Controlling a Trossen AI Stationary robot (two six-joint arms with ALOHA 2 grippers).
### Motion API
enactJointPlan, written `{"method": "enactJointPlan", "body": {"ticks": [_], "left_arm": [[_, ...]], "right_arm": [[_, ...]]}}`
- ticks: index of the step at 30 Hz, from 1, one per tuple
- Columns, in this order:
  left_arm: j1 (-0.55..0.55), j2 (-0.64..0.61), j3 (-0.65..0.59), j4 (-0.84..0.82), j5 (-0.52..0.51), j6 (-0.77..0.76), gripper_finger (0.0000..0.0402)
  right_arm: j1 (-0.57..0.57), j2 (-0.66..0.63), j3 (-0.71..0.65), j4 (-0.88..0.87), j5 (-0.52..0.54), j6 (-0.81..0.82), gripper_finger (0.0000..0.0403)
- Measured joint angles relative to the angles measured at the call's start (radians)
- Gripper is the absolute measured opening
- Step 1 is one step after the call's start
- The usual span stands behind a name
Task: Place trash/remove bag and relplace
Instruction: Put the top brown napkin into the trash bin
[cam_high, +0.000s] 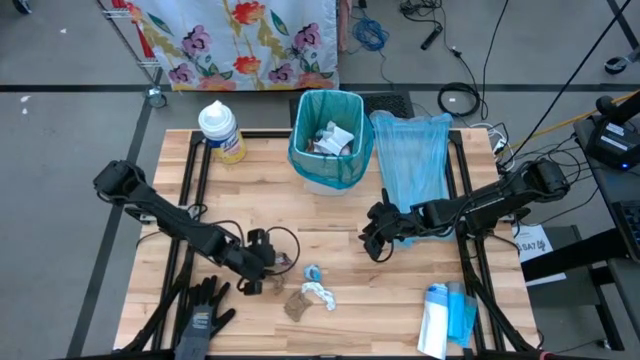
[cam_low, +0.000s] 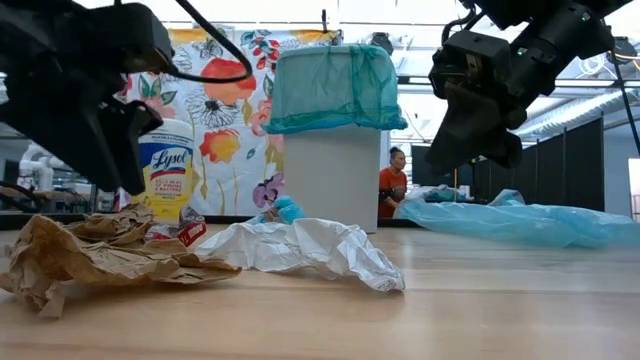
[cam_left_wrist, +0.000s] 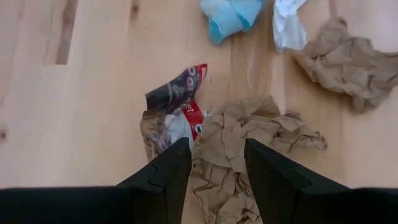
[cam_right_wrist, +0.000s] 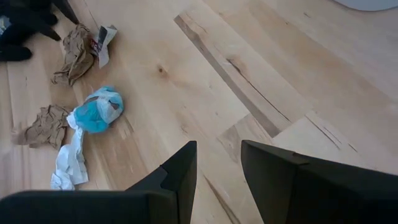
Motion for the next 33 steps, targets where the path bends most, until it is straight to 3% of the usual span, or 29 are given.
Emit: {"method": "enactJointPlan", "body": {"ticks": [9,12,15,17,29,33], "left_arm": [[0.002,0.1,0.0,0.035,0.033,-0.003,0.0148],[0.002,0.107,0.0,0.037,0.041,-0.038,0.0109],[0.002,0.106,0.0,0.031,0.054,-0.056,0.0032],[0.002,0.094,0.0,0.019,0.069,-0.06,0.0012],[0.007,0.003,0.121,-0.275,0.057,-0.101,0.0002],[0.007,-0.02,0.148,-0.302,0.017,-0.079,0.0001]], "right_arm": [[0.036,0.0,0.0,-0.005,0.0,0.018,0.0116],[0.047,0.0,0.0,-0.014,0.0,0.025,0.0116],[0.054,0.0,0.0,-0.029,0.0,0.043,0.0116],[0.054,0.0,0.0,-0.032,0.0,0.045,0.0116],[0.054,0.0,0.0,-0.07,0.005,0.044,0.0116],[0.054,0.0,0.0,-0.076,0.005,0.044,0.0116]]}}
